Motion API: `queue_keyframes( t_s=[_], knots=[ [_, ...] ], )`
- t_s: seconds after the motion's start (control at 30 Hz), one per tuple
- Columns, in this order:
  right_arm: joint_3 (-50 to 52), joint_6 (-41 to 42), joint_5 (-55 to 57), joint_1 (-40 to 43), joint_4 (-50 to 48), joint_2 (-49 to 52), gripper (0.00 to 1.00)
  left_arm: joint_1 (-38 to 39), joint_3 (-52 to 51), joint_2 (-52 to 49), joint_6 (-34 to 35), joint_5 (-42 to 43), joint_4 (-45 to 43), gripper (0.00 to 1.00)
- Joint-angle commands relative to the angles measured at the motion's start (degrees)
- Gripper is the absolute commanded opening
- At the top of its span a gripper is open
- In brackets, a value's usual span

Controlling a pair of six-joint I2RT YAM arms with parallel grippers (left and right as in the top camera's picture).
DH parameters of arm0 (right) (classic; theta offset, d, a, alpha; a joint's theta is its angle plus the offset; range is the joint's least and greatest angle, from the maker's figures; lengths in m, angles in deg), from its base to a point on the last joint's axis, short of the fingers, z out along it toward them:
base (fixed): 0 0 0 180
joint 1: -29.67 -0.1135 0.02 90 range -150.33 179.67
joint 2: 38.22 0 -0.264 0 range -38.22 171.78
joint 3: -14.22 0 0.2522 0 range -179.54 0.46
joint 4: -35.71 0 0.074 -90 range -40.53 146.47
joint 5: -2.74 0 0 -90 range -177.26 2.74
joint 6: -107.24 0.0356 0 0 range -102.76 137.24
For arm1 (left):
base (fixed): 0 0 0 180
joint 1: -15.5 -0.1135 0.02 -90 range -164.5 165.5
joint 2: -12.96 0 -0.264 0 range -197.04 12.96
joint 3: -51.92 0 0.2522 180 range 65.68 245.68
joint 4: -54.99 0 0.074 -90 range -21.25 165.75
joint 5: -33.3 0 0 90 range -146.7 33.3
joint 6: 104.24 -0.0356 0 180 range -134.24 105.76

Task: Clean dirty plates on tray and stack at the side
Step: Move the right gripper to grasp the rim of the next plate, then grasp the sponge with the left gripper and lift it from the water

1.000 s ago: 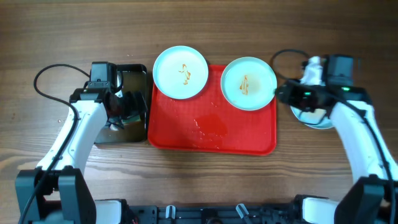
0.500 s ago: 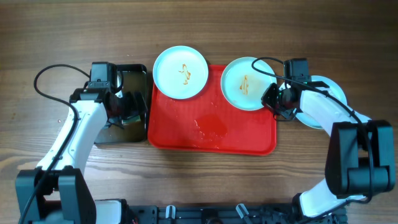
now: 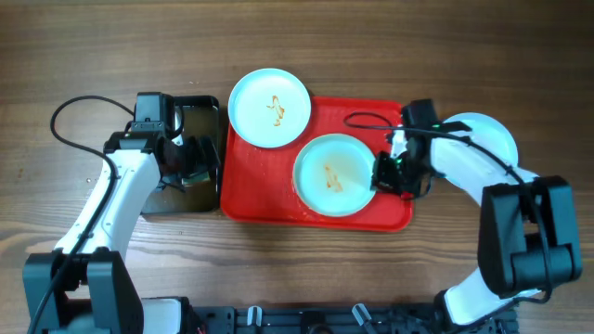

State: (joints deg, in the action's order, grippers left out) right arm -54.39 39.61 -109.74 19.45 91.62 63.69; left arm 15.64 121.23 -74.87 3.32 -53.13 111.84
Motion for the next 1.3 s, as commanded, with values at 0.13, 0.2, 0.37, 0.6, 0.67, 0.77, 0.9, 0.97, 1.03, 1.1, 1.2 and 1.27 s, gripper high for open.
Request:
queue_keyframes(
  t_s=[0.13,0.2,0.37,0.6,0.67,0.77,0.9,0.97,1.03,1.1,1.2,1.27],
  knots=[
    [0.5,4.9,3.4,-7.8,-4.2,-0.5,0.04,0.0,-0.1,0.4,0.9,0.9,-3.0,1.0],
    [0.5,4.8,3.4,-7.8,-4.2,-0.5,0.04,0.0,-0.1,0.2,0.9,0.9,-5.8,1.0],
    [0.5,4.7,3.4,-7.8,-4.4,-0.5,0.04,0.0,-0.2,-4.4,0.9,0.9,-7.3,0.99],
    [0.5,4.7,3.4,-7.8,-4.4,-0.5,0.04,0.0,-0.2,-12.6,0.9,0.9,-6.9,0.5],
    [0.5,4.7,3.4,-7.8,-4.4,-0.5,0.04,0.0,-0.2,-13.4,0.9,0.9,-6.2,0.23],
    [0.5,4.7,3.4,-7.8,-4.4,-0.5,0.04,0.0,-0.2,-13.4,0.9,0.9,-6.0,0.04],
    [0.5,4.7,3.4,-7.8,-4.4,-0.5,0.04,0.0,0.0,-11.6,0.9,0.9,-6.0,0.04],
    [0.5,4.7,3.4,-7.8,-4.4,-0.5,0.04,0.0,0.0,-8.4,0.9,0.9,-6.0,0.04],
    [0.5,4.7,3.4,-7.8,-4.4,-0.5,0.04,0.0,0.0,-4.0,0.6,0.9,-6.0,0.04],
    [0.5,4.7,3.4,-7.8,-4.4,-0.5,0.04,0.0,0.0,0.4,-2.5,0.9,-6.0,0.04],
    [0.5,4.7,3.4,-7.8,-4.4,-0.5,0.05,0.0,0.0,4.1,-3.8,0.9,-5.2,0.07],
    [0.5,4.7,3.4,-7.8,-4.4,-0.5,0.04,0.0,0.0,5.1,-3.8,0.9,-5.2,0.04]
  ],
)
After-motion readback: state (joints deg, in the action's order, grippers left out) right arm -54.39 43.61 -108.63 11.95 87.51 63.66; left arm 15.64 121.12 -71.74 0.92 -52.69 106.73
